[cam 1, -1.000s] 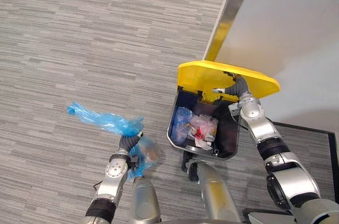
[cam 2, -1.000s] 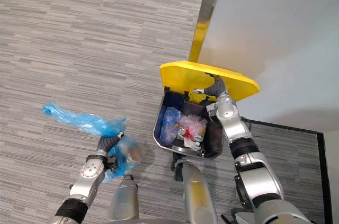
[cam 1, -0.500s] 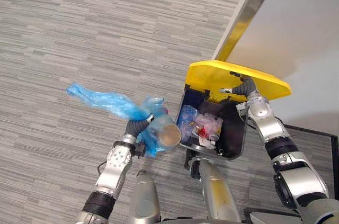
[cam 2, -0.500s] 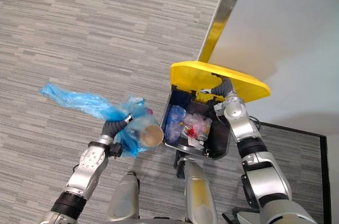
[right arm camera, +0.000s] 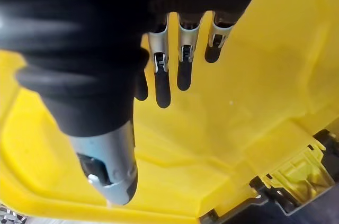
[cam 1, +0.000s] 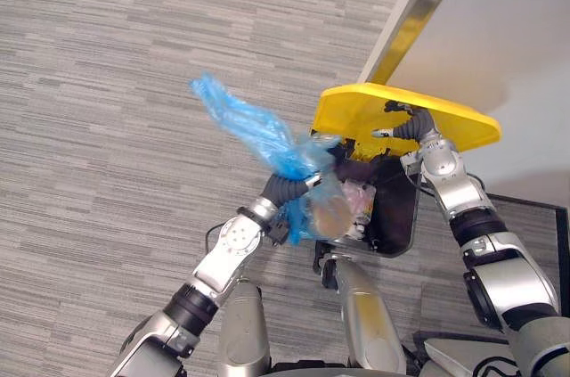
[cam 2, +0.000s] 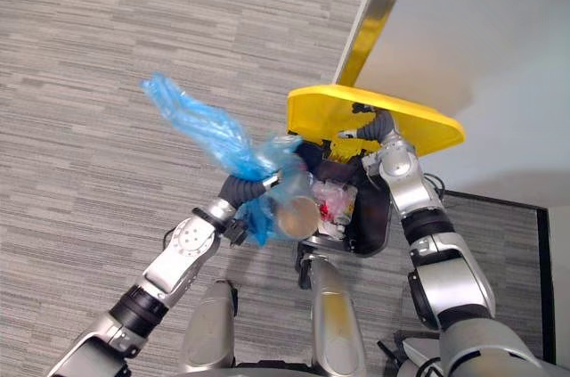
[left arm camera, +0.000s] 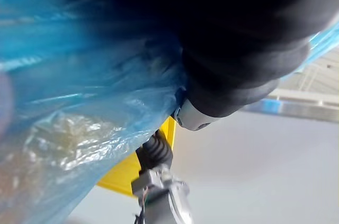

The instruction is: Gather rubbish on tea table into small bin, then transfer packed bag to large trash can.

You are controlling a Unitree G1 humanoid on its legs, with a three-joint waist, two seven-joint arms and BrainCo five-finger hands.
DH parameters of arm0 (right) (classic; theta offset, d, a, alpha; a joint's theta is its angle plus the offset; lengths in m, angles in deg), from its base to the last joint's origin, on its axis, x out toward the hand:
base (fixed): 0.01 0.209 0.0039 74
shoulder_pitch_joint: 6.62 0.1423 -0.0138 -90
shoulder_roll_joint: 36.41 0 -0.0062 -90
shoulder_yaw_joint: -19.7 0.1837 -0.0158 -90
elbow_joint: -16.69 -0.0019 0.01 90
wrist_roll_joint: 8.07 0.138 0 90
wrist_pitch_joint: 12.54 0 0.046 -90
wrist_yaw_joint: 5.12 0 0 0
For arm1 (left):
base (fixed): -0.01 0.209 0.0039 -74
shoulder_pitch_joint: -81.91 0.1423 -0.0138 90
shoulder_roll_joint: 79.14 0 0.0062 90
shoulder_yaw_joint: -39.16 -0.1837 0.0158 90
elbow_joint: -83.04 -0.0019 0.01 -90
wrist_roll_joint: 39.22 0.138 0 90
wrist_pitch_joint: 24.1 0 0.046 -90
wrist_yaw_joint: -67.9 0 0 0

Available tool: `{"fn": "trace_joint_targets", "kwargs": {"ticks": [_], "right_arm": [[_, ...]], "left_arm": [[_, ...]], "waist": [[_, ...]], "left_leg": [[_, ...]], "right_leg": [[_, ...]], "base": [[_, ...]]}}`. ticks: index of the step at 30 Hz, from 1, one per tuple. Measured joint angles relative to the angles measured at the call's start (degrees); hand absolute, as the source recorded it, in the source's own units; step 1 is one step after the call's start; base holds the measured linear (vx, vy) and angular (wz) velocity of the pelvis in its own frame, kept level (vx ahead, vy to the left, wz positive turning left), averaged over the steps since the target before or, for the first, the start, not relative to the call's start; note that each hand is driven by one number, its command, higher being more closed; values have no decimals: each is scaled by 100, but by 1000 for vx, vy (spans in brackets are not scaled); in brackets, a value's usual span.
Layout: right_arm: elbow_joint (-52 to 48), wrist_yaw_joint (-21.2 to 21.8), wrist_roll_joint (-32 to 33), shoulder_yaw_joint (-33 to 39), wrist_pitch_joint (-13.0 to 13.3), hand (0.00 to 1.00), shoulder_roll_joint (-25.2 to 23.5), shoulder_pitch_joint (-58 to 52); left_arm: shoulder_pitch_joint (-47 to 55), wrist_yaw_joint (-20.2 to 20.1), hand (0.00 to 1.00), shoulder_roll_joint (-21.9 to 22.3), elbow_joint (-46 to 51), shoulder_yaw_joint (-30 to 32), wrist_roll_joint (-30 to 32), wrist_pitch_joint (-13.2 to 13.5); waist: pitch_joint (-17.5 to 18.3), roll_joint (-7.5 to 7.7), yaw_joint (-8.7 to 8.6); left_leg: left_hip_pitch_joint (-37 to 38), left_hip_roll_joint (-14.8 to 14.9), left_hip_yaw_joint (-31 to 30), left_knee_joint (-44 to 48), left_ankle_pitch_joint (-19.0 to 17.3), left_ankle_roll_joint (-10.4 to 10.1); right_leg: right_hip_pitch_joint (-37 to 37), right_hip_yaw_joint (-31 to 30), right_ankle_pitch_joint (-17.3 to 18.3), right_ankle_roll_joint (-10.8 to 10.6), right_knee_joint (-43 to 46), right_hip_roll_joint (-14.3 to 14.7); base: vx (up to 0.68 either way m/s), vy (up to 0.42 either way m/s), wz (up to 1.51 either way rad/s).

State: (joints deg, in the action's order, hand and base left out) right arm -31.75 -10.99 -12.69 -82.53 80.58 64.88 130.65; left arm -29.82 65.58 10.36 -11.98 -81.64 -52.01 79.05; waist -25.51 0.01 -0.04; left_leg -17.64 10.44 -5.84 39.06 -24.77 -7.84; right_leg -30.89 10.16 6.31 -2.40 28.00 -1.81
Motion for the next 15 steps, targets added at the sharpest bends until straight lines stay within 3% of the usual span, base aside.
{"fn": "trace_joint_targets", "kwargs": {"ticks": [9,15], "right_arm": [[-690,70,-181,-465,-112,0,82,696],[-1322,75,-527,-618,-125,0,130,972]], "left_arm": [[-1398,263,100,672,-1702,-754,472,-154],[-2014,360,100,1462,-2689,-1019,811,-323]], "waist": [[-277,16,-173],[-364,12,-244]], "left_leg": [[-527,-36,275,411,-158,37],[-1006,91,330,610,-172,6]], "right_leg": [[-689,-281,-10,-14,369,-49],[-1136,-246,-11,20,474,-30]], "base": [[-30,15,-14],[3,-4,-2]]}}
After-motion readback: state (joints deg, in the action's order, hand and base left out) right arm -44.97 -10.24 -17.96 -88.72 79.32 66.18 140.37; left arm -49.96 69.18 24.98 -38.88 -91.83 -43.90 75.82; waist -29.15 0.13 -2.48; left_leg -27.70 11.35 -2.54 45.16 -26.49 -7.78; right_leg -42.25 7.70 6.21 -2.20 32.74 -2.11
